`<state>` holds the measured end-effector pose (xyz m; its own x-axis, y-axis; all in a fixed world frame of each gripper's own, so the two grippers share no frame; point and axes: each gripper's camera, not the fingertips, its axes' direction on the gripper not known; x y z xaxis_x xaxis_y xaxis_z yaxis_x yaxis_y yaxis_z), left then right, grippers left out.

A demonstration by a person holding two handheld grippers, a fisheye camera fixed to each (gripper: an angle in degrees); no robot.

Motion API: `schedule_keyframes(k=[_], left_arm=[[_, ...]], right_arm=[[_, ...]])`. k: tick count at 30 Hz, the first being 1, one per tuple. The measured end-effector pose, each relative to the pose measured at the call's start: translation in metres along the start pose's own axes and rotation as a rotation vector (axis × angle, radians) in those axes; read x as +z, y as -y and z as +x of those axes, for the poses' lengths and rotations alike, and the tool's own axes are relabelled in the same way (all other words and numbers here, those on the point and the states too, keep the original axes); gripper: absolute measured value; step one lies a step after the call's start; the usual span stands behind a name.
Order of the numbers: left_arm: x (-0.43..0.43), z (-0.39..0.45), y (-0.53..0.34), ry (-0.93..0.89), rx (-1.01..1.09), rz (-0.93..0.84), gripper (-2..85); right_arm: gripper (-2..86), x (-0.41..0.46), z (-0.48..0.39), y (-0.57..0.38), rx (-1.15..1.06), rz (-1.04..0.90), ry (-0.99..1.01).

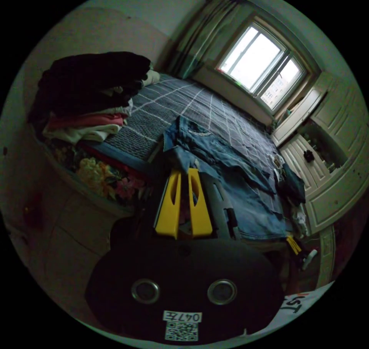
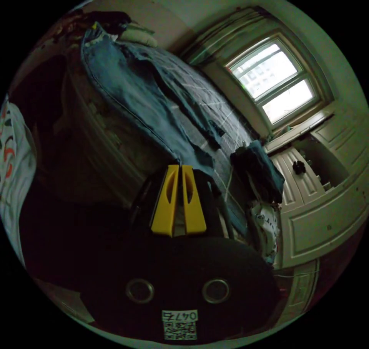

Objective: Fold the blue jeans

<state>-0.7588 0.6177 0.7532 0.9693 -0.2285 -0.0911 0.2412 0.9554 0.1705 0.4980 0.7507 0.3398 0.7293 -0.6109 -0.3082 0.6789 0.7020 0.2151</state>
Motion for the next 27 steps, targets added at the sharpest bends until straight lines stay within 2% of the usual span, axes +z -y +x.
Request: schedule_keyframes(k=[8,12,16,21,27], left_arm=[[-0.005,0.008,-0.005,0.026,-0.087,0.048,-0.3],[0.017,0.027,0.029,0.024,-0.052,0.047,-0.2],[0.049,0.054,0.083,-0.023,-0.019,0.039,0.1],[0.137,0.096,0.186,-0.04,0.019,-0.074,0.4],[0.25,0.14,0.271,0.076,0.036,-0.199,0.5]], right_arm=[[0.1,0.001,0.037,0.0,0.125,0.041,0.067],[0.0,0.018,0.067,0.022,0.128,0.079,0.054],[0.1,0.068,0.117,0.079,0.064,0.063,0.024],[0.1,0.161,0.178,0.147,0.064,-0.014,0.11],[0.1,0.283,0.224,0.216,0.102,-0.138,0.18]])
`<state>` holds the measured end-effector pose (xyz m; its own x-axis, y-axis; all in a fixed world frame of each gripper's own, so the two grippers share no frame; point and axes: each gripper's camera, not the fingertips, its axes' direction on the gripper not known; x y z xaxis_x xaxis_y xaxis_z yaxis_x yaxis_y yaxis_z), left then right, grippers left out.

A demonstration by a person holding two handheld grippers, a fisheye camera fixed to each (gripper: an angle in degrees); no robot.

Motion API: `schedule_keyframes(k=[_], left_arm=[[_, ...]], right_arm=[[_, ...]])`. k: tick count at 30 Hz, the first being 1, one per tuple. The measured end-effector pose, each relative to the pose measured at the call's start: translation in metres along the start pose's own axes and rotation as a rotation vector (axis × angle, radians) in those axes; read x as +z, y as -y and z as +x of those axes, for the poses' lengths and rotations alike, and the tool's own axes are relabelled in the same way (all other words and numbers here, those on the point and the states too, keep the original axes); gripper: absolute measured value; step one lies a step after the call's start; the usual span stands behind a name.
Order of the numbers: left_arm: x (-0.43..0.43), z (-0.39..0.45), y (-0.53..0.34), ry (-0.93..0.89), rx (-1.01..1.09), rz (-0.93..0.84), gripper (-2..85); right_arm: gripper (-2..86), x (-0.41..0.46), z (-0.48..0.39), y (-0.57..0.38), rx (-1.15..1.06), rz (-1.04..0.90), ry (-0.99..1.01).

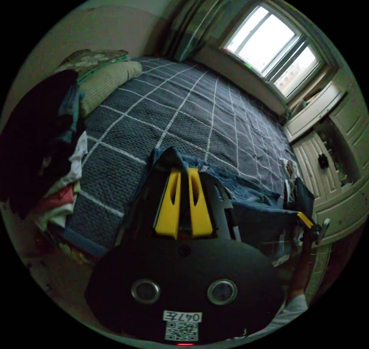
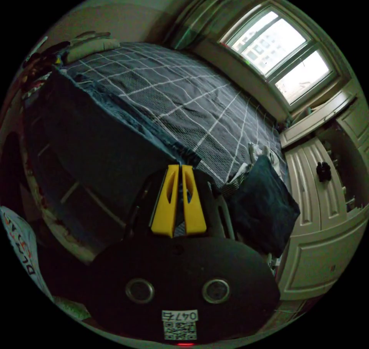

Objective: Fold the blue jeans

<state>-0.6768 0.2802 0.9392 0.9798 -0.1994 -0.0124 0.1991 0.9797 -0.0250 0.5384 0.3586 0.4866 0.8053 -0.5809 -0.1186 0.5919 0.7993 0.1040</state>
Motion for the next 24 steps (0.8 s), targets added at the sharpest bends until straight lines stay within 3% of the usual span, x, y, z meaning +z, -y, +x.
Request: schedule_keyframes(k=[12,16,19,21,24], left_arm=[[0.147,0.043,0.117,0.056,-0.04,-0.251,5.1],[0.166,0.054,0.132,-0.011,-0.037,-0.248,8.3],[0.153,0.069,0.144,-0.054,0.035,-0.193,11.0],[0.126,0.086,0.152,0.085,0.13,-0.08,11.3],[0.108,0.112,0.152,0.1,0.237,-0.063,10.5]], right_arm=[[0.7,0.163,0.036,0.117,-0.03,-0.217,0.107],[8.5,0.206,0.04,0.116,0.094,-0.207,0.132],[10.9,0.207,0.053,0.105,0.219,-0.156,0.135],[8.4,0.188,0.059,0.098,0.275,-0.042,0.1],[5.1,0.147,0.039,0.104,0.205,0.128,0.062]])
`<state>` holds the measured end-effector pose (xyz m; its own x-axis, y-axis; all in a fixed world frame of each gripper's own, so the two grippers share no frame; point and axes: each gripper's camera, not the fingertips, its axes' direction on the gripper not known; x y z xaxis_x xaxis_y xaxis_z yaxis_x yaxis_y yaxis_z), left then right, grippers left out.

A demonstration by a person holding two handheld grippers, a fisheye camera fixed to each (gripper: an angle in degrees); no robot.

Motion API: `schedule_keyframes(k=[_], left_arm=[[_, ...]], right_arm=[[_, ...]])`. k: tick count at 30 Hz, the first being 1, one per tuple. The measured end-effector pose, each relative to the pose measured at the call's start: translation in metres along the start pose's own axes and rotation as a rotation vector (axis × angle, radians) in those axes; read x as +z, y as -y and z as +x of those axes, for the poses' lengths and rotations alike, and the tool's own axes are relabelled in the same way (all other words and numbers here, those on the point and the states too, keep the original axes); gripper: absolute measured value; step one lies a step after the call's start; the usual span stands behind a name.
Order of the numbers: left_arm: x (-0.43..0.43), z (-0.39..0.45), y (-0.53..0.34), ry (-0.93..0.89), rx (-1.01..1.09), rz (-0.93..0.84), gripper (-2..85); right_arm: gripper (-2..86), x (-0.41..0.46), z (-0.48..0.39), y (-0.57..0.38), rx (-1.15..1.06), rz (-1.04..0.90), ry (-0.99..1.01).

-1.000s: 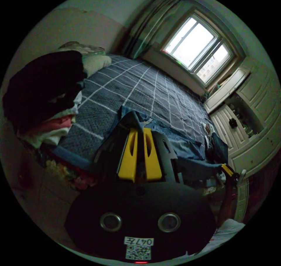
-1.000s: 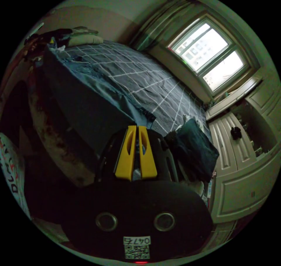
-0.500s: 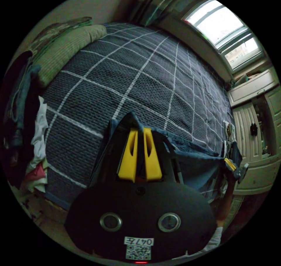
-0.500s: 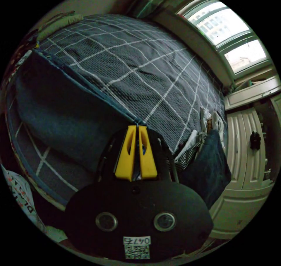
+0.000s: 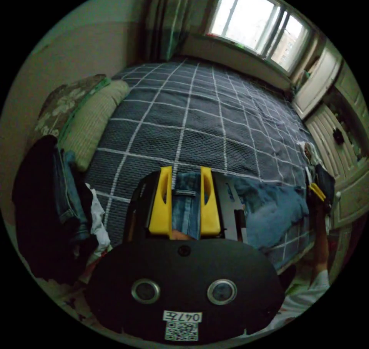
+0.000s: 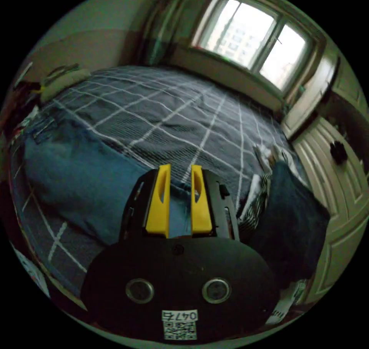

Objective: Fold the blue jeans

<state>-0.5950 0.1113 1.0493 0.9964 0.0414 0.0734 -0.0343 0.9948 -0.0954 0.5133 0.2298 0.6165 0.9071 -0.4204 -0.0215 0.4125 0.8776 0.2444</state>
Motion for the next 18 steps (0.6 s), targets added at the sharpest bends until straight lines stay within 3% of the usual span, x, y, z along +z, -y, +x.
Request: schedule_keyframes(k=[6,10,12,14,16,18], left_arm=[[0.026,0.093,-0.043,-0.12,0.245,-0.06,10.0],[0.072,0.127,-0.055,0.111,0.247,-0.051,9.7],[0.115,0.121,-0.048,0.258,0.19,-0.212,9.4],[0.116,0.113,-0.046,0.149,0.106,-0.21,8.7],[0.094,0.119,-0.048,0.07,0.104,-0.132,8.1],[0.06,0.156,-0.065,0.001,0.271,-0.033,8.6]], right_arm=[[2.1,-0.046,-0.144,0.041,-0.397,0.167,0.217],[0.3,-0.022,-0.239,0.06,-0.572,0.151,0.181],[0.0,0.01,-0.257,0.071,-0.567,0.023,0.172],[-0.1,0.024,-0.251,0.078,-0.463,-0.066,0.195],[0.4,-0.012,-0.236,0.07,-0.349,0.093,0.213],[1.0,-0.055,-0.228,0.05,-0.301,0.235,0.275]])
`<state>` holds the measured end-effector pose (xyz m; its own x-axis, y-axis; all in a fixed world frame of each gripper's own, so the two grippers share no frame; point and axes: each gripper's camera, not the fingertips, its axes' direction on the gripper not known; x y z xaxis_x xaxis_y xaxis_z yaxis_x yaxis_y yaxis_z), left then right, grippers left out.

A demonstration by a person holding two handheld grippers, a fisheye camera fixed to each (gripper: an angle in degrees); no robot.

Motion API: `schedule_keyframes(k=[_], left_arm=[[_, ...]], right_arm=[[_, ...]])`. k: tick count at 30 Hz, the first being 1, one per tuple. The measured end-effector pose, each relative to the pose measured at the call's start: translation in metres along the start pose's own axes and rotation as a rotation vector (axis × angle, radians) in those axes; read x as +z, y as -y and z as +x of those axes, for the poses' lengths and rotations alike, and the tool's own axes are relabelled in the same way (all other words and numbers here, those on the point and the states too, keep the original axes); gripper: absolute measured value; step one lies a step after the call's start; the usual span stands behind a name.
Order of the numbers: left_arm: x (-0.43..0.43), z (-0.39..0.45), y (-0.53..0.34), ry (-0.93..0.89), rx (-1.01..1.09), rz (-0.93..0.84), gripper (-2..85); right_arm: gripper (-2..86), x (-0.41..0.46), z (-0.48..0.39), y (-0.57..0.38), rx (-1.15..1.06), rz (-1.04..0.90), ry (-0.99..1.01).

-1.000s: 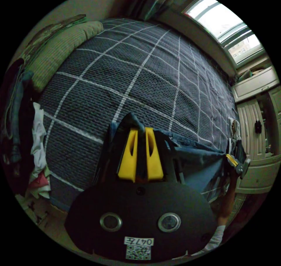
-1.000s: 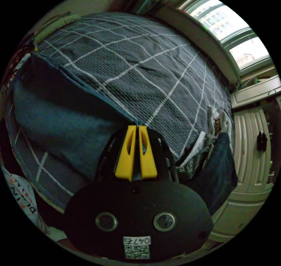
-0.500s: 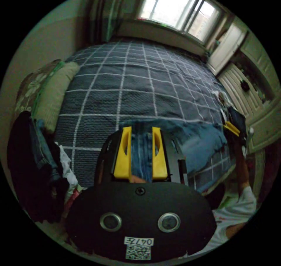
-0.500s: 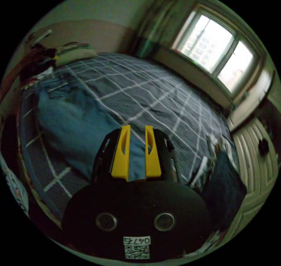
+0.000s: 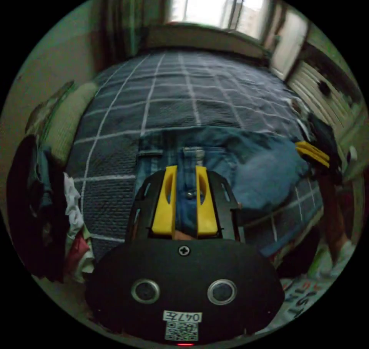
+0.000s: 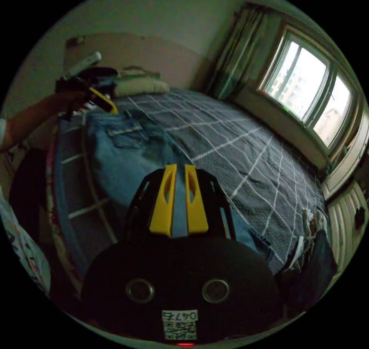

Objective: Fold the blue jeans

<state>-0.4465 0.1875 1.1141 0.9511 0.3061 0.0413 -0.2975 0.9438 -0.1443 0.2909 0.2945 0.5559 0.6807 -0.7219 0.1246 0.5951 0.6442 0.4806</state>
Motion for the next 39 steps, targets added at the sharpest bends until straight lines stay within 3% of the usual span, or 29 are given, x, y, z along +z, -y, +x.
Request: schedule_keyframes(k=[6,12,16,19,24,29,35,39], left_arm=[[0.003,0.152,-0.046,0.038,0.651,-0.021,13.5],[0.045,0.204,-0.049,0.067,0.824,-0.009,15.3],[0.07,0.199,-0.033,0.143,0.802,-0.042,7.3],[0.068,0.175,-0.015,-0.015,0.716,-0.035,5.1],[0.078,0.096,0.02,-0.473,0.413,-0.069,4.8],[0.089,0.074,0.033,-0.509,0.4,-0.071,4.7],[0.098,0.037,0.038,-0.67,0.31,-0.078,4.7],[0.102,0.019,0.036,-0.736,0.274,-0.087,3.4]], right_arm=[[2.8,-0.044,-0.105,-0.048,-0.223,0.027,-0.041],[4.1,0.021,-0.134,-0.057,-0.347,-0.189,-0.055],[0.4,0.016,-0.118,-0.04,-0.326,-0.17,-0.088],[0.5,-0.002,-0.086,-0.022,-0.197,-0.117,0.027],[3.6,-0.015,-0.059,-0.025,0.01,-0.069,0.116],[6.9,-0.007,-0.096,-0.04,0.065,0.011,0.298],[9.2,0.036,-0.112,-0.029,0.012,-0.076,0.052],[6.3,0.052,-0.115,-0.021,-0.05,-0.091,0.018]])
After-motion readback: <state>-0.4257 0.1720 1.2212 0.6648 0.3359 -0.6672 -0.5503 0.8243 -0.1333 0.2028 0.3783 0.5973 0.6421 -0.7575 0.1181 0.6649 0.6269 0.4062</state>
